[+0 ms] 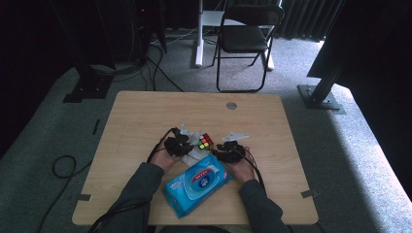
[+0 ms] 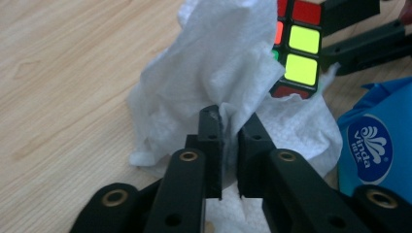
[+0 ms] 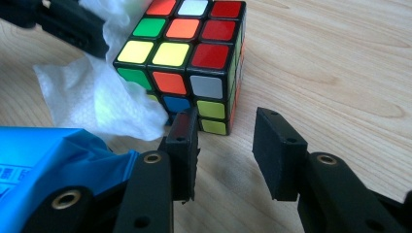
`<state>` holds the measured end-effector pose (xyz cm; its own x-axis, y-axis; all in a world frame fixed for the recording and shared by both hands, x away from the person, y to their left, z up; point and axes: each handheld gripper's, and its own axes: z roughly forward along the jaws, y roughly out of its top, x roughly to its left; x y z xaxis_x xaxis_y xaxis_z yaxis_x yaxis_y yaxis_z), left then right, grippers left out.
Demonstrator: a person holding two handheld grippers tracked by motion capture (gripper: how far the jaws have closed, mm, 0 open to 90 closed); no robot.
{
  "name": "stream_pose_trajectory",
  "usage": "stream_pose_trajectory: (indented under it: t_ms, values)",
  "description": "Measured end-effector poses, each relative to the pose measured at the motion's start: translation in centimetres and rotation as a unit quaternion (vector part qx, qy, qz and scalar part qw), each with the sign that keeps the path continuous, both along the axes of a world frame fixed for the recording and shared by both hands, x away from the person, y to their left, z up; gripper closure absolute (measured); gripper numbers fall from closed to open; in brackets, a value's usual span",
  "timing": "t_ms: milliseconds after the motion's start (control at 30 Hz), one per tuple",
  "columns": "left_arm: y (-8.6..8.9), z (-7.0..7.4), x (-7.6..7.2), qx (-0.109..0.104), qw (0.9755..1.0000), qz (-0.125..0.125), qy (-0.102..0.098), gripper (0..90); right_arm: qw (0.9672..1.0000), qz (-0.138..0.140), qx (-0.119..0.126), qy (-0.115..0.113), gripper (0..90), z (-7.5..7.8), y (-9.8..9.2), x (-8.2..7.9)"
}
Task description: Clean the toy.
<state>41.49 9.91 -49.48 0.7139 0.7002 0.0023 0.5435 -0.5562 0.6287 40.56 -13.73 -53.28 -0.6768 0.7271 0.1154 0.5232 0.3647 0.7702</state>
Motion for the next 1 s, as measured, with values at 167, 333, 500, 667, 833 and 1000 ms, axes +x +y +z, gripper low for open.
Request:
stream_pose_trajectory:
  t_ms: [167, 333, 500, 667, 833, 1000]
  values:
    - [0.3, 1.2, -0.1, -0.017, 0.9998, 0.000, -0.012, 86.5, 1.0000, 0.001, -0.003, 0.006, 60.1, -0.3, 0.1, 0.0]
    - [0.7, 2.5, -0.2, -0.037, 0.9986, 0.010, -0.038, 87.0, 0.9999, 0.002, -0.011, 0.005, 59.3, -0.4, 0.3, -0.1]
    - [0.9, 3.9, 0.3, -0.049, 0.9970, 0.017, -0.057, 87.4, 0.9998, 0.001, -0.015, 0.011, 58.9, -0.7, 0.3, 0.0]
    - [0.5, 4.8, 0.9, -0.064, 0.9953, 0.025, -0.069, 87.6, 0.9997, 0.005, -0.017, 0.015, 60.1, -1.0, 0.5, 0.0]
    - [-0.7, 4.8, 1.3, -0.064, 0.9951, 0.024, -0.071, 87.6, 0.9998, 0.008, -0.013, 0.011, 62.2, -0.8, 0.5, 0.0]
    - [-1.7, 3.4, 1.9, -0.056, 0.9965, 0.029, -0.054, 87.6, 0.9999, 0.011, -0.004, 0.002, 62.4, -0.5, 0.4, -0.1]
